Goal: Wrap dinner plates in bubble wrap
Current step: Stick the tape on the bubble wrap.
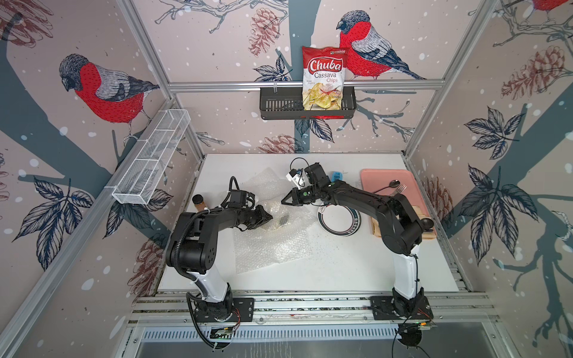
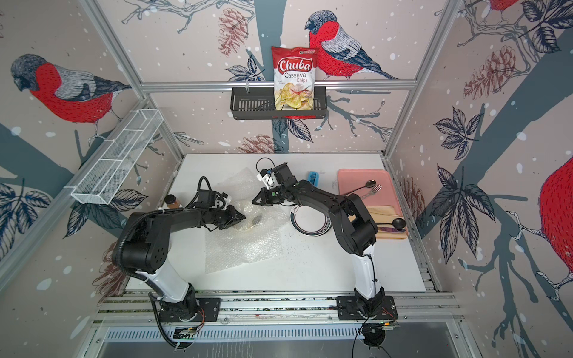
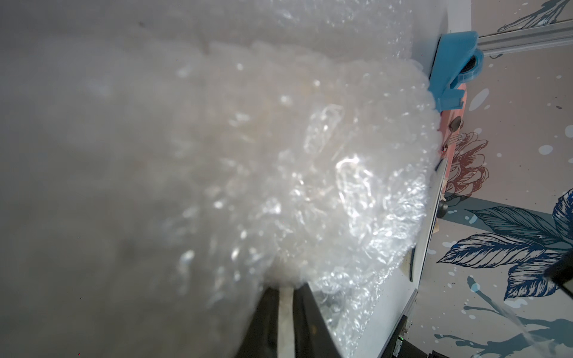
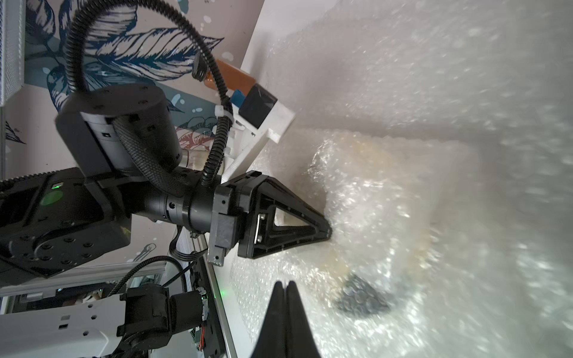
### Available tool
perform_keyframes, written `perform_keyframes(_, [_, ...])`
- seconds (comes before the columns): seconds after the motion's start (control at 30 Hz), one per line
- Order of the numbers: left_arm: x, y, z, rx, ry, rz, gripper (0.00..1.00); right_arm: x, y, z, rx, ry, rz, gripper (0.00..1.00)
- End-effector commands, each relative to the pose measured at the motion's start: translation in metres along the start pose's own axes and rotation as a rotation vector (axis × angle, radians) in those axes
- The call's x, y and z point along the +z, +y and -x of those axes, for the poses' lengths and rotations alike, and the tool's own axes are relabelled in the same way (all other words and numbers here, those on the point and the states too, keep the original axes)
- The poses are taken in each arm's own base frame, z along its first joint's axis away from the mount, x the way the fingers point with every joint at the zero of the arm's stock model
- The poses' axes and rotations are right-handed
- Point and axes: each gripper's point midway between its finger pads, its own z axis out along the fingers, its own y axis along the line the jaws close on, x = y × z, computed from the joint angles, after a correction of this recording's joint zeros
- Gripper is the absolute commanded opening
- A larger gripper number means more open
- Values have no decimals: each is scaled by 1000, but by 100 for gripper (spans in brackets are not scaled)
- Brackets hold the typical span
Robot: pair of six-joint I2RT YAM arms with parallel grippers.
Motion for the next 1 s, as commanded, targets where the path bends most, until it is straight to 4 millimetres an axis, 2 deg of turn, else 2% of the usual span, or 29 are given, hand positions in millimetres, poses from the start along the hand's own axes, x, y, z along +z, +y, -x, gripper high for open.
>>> perform_keyframes(0.0, [0, 17, -10, -38, 20, 80, 14, 17, 9, -2, 13, 15, 34, 1])
perform_keyframes(0.17, [0, 17, -10, -40, 20, 78, 14, 39, -11, -20, 60, 68, -8, 1])
perform_keyframes(0.4, [1, 18, -13, -43, 23, 79, 14, 54, -28, -22, 83, 90, -27, 1])
perform_keyframes(0.67, [1, 19, -15, -45, 25, 79, 14, 64, -48, -31, 142, 117, -71, 1])
perform_keyframes(0.97, [-3, 13, -13, -41, 18, 71, 15, 70, -95, -51, 181, 151, -279, 1])
